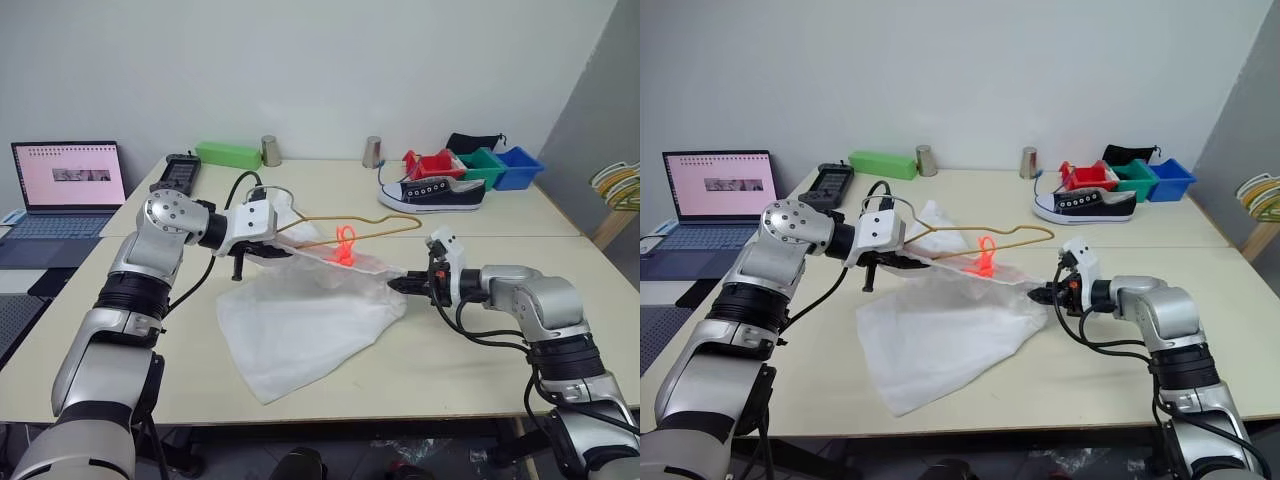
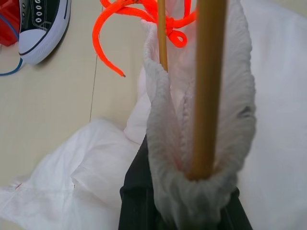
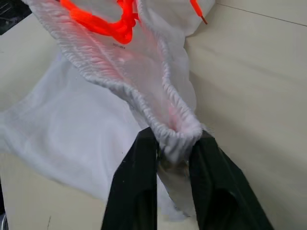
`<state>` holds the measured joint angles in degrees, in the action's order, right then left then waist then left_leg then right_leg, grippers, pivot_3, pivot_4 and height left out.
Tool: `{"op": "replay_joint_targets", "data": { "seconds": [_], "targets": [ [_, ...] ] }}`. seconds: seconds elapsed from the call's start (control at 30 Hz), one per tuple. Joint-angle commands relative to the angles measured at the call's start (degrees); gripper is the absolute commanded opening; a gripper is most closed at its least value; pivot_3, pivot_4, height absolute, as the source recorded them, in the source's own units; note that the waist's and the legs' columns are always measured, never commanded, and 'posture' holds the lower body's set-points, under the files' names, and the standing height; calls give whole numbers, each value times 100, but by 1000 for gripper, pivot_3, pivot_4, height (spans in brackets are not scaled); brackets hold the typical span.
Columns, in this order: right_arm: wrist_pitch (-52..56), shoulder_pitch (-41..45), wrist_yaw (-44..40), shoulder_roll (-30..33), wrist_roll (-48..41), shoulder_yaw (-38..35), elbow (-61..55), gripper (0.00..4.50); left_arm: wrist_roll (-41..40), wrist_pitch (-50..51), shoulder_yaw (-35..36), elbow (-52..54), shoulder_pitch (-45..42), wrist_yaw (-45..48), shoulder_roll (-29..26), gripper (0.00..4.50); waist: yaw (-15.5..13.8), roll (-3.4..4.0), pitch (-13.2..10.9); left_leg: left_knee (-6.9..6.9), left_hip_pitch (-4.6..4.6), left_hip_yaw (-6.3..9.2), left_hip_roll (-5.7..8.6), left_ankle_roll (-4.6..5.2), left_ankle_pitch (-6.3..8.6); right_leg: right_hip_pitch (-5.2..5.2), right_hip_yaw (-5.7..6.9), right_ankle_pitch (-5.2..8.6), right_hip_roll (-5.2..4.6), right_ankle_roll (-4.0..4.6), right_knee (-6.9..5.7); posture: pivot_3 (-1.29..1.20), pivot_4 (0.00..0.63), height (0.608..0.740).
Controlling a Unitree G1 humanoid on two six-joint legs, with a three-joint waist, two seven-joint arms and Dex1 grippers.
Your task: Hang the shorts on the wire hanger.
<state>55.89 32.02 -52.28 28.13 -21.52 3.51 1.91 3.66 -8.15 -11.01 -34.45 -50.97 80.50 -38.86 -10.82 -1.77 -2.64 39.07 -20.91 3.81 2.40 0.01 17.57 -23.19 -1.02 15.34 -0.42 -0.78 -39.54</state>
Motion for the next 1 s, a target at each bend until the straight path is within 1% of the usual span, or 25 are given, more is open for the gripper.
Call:
{"op": "replay_joint_targets", "data": {
  "seconds": [0.03, 0.17, 0.27, 0.37, 0.63, 1.0],
  "targets": [
    [9, 42, 76, 51, -162, -107, -253, 44, -24, -118, 8, 7, -247, -83, -11, 0, 0, 0, 0, 0, 0, 0, -1, 0, 0, 0, 0, 0, 0, 0, 0, 315, 0, 740],
    [-82, 43, 105, 132, -80, -8, -300, 44, -1, -130, -52, 12, -228, 46, -63, 0, 1, 0, 0, 0, 0, 0, 0, 0, 0, 0, 0, 0, 0, 0, 1, 312, 0, 740],
    [-100, 10, 145, 260, -17, 43, -408, 44, 55, -144, -156, 75, -132, 232, -206, 0, 3, 0, 0, 0, 0, 0, 0, 0, 0, 0, 1, 0, 0, 0, 1, 313, 0, 740],
    [-33, -101, 91, 467, -77, 58, -661, 44, 255, -393, -354, 31, -25, 351, -400, 0, 4, 0, 0, 0, -1, 0, 0, 0, 0, 0, 0, 0, 2, 0, 2, 311, 0, 740],
    [276, -273, 117, 817, -373, -5, -1364, 44, 626, -932, -594, -538, -241, 97, -437, 0, 2, 0, 0, 0, -2, 1, -2, 1, 0, 2, 3, 1, 2, 0, 6, 289, 0, 740],
    [663, -47, 354, 1126, -686, -142, -2043, 44, 1338, -1607, -1061, -1149, -484, -261, -571, 0, 13, 0, 0, 0, -3, 1, -3, 1, 1, 3, 3, 1, 1, 0, 12, 252, 0, 740]
  ]
}}
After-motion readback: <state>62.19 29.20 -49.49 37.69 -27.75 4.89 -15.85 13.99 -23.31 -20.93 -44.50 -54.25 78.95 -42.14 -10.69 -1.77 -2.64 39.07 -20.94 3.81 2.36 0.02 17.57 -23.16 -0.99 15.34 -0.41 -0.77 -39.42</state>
